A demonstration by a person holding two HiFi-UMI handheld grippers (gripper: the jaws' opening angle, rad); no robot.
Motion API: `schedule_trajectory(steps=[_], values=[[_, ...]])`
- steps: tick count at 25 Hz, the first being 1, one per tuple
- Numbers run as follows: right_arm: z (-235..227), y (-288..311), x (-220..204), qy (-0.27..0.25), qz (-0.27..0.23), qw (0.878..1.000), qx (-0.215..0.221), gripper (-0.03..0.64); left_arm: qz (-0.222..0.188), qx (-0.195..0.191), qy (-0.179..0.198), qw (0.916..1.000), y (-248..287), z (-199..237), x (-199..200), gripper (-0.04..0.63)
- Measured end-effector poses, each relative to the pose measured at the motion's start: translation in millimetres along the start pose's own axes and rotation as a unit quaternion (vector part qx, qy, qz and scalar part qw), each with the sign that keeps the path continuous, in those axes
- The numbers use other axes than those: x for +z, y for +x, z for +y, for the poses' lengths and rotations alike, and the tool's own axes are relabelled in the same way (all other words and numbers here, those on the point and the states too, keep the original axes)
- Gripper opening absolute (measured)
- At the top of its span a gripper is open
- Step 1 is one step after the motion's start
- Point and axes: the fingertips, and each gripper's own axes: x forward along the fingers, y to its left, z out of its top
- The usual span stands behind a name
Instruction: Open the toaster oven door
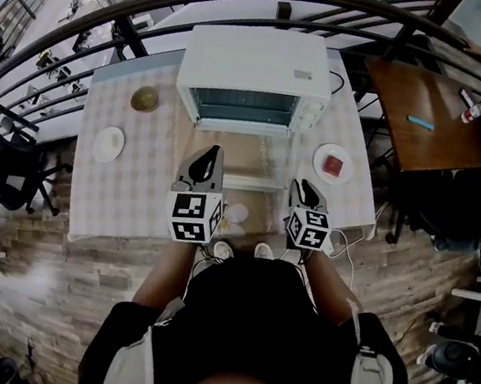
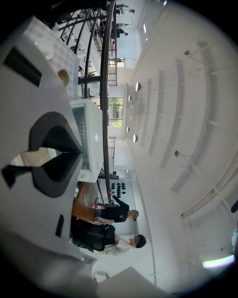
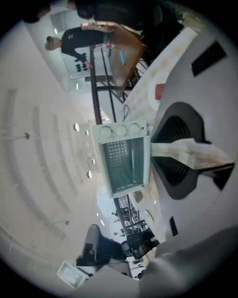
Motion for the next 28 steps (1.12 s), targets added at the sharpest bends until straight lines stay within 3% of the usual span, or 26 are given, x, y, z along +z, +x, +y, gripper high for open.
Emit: schedule_trajectory(steps=[4,8,11,17,28], values=[[1.9,-21.9,82.6,-0.041,-0.106,0.993,-0.004,0.064,-0.009,-0.003,0.002,1.0000,4.7,-1.9,7.3,0.014],[6.4,-47.9,166.5,-0.065,-0.214,0.975,-0.011,0.032,-0.020,-0.002,0.003,0.9998,5.3,-1.4,15.7,0.014],[11.5,-65.4,212.4,-0.070,-0.264,0.962,-0.010,0.002,-0.026,-0.001,0.005,0.9997,3.7,-1.1,21.0,0.014],[21.8,-80.9,252.0,-0.072,-0.298,0.952,0.006,0.000,-0.036,0.007,0.008,0.9993,-0.3,3.4,30.2,0.014],[21.1,-74.1,243.8,-0.076,-0.278,0.958,0.002,0.000,-0.043,0.021,0.009,0.9988,-6.8,9.6,37.6,0.014]])
